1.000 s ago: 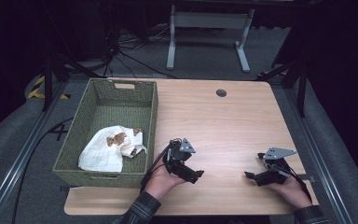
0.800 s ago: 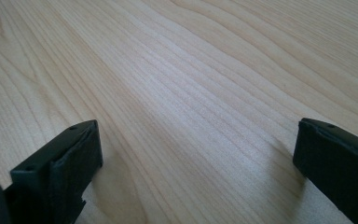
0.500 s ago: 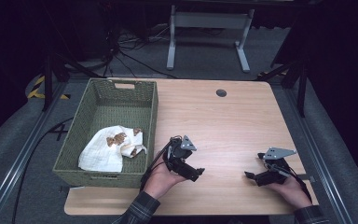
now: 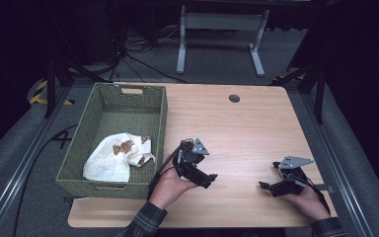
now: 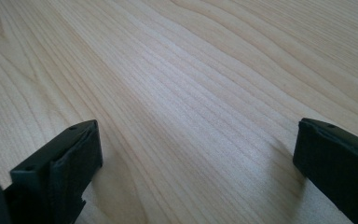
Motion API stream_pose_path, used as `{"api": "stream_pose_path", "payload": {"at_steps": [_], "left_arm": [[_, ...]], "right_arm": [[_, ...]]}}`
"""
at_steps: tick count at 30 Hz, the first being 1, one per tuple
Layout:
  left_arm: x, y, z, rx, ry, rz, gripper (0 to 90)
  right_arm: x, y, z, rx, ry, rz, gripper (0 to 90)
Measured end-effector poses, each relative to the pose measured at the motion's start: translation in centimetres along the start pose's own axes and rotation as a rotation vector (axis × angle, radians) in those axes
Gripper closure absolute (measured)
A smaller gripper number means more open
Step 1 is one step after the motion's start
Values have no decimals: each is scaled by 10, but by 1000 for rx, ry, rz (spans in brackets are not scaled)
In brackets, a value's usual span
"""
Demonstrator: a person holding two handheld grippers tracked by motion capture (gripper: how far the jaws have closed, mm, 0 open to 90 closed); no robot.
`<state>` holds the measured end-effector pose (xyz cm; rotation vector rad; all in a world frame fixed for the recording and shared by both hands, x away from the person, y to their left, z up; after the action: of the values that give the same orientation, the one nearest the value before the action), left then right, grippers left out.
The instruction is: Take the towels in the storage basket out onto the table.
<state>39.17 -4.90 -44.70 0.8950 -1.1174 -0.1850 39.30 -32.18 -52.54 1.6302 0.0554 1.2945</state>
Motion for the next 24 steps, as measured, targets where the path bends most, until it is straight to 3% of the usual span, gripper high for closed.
{"api": "stream_pose_path", "payload": {"at_steps": [14, 24], "left_arm": [[10, 13, -4, -9, -9, -10, 39], [15, 28, -16, -2, 1, -10, 50]], "right_arm": [[0, 0, 0, 0, 0, 0, 14], [0, 0, 0, 0, 0, 0, 14]]}}
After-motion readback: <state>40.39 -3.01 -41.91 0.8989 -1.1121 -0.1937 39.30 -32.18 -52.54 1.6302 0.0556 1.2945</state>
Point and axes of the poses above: each handheld gripper's, and its own axes: y roughly backward along the jaws, x roughly out of its top, z roughly to its right, the point moved 8 cm from there along -y, roughly forward along the jaws, and after that the axes turned 5 degrees about y, right-handed, at the moved point
